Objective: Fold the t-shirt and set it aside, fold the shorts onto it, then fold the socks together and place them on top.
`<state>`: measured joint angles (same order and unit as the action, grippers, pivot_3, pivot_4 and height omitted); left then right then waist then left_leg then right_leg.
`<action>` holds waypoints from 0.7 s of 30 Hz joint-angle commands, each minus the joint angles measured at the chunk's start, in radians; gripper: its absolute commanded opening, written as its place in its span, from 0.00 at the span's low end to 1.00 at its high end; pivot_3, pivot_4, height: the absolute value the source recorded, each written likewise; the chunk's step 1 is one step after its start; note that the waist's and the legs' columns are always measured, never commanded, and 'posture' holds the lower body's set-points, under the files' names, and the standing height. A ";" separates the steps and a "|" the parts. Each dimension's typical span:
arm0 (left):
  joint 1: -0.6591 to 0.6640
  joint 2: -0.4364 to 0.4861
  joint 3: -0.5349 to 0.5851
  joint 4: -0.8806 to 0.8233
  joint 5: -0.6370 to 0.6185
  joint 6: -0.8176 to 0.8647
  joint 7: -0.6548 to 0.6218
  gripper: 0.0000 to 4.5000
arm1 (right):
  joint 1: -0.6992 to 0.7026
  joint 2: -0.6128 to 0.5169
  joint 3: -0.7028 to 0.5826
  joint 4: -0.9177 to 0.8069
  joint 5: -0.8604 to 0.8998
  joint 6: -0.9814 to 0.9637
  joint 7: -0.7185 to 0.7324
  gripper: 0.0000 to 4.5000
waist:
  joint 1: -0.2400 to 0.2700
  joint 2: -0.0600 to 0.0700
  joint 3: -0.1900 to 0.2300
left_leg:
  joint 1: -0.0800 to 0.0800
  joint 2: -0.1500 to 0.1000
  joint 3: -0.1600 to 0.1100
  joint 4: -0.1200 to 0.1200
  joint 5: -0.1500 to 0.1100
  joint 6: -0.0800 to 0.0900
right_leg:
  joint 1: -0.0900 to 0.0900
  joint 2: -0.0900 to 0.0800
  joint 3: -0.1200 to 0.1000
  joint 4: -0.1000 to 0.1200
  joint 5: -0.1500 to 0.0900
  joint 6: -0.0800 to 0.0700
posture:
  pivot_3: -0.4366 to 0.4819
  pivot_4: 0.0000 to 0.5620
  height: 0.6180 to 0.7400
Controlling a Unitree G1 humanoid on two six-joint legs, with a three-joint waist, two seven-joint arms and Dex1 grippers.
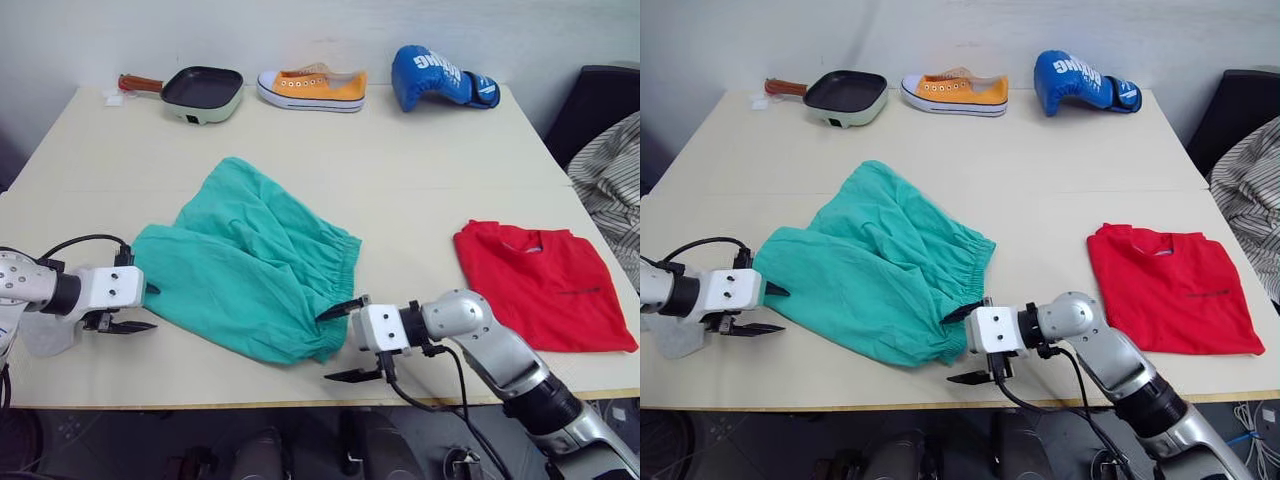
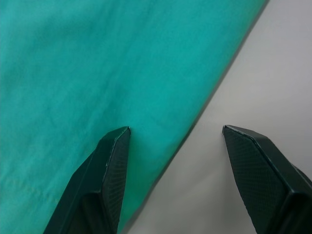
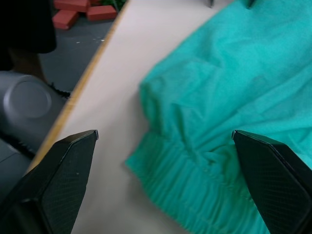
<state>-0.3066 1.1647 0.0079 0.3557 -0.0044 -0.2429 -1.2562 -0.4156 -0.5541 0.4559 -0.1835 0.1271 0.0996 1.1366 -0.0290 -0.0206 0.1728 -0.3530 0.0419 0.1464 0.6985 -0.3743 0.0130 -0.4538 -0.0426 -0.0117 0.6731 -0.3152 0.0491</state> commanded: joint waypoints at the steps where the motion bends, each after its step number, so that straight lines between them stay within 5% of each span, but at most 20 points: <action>1: -0.039 -0.001 -0.020 0.065 0.035 -0.031 0.011 0.63 | -0.018 0.024 0.010 0.045 -0.043 -0.068 -0.015 0.80 | 0.001 0.000 0.000 | 0.000 0.000 0.000 0.000 0.000 0.000 | 0.000 0.000 0.000 0.000 0.000 0.000 | 0.48 0.27 1.00; 6: -0.067 -0.042 -0.050 0.059 0.011 0.054 -0.024 0.33 | -0.045 -0.017 -0.046 0.123 -0.047 -0.179 0.016 0.44 | 0.003 0.000 0.000 | 0.002 0.000 0.000 0.001 0.000 0.000 | 0.002 -0.001 -0.001 0.001 0.000 0.000 | 0.48 0.27 1.00; 10: 0.039 -0.021 -0.033 -0.160 -0.140 0.312 -0.156 0.04 | -0.079 -0.104 -0.129 0.190 0.027 -0.270 0.119 0.13 | 0.004 0.001 0.000 | 0.002 0.000 -0.001 0.001 0.000 0.001 | 0.005 -0.002 -0.003 0.000 0.000 0.000 | 0.48 0.27 1.00; 12: 0.126 0.017 -0.018 -0.336 -0.226 0.460 -0.205 0.00 | -0.092 -0.159 -0.168 0.224 0.054 -0.319 0.179 0.00 | 0.000 0.001 0.000 | 0.002 0.000 -0.001 0.001 -0.001 0.001 | 0.005 -0.003 -0.004 0.001 0.000 0.000 | 0.48 0.27 1.00; 17: 0.281 0.056 0.051 -0.687 -0.416 0.725 -0.212 0.00 | -0.098 -0.259 -0.219 0.317 0.065 -0.460 0.280 0.00 | -0.001 0.001 0.001 | 0.002 0.002 -0.002 0.000 -0.001 0.001 | 0.005 -0.003 -0.005 -0.001 0.000 0.000 | 0.48 0.27 1.00; 21: 0.312 0.030 0.081 -0.789 -0.445 0.767 -0.151 0.00 | -0.048 -0.275 -0.240 0.312 0.083 -0.488 0.292 0.00 | 0.000 0.002 0.001 | 0.004 0.002 -0.002 0.001 -0.001 0.001 | 0.008 -0.002 -0.005 -0.004 0.000 0.000 | 0.48 0.27 1.00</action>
<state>0.0051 1.1968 0.0515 -0.4060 -0.4337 0.5115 -1.4328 -0.4763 -0.8193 0.2429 0.1492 0.1866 -0.3686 1.4209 -0.0294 -0.0190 0.1736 -0.3490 0.0443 0.1440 0.6991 -0.3753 0.0137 -0.4457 -0.0445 -0.0165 0.6696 -0.3152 0.0491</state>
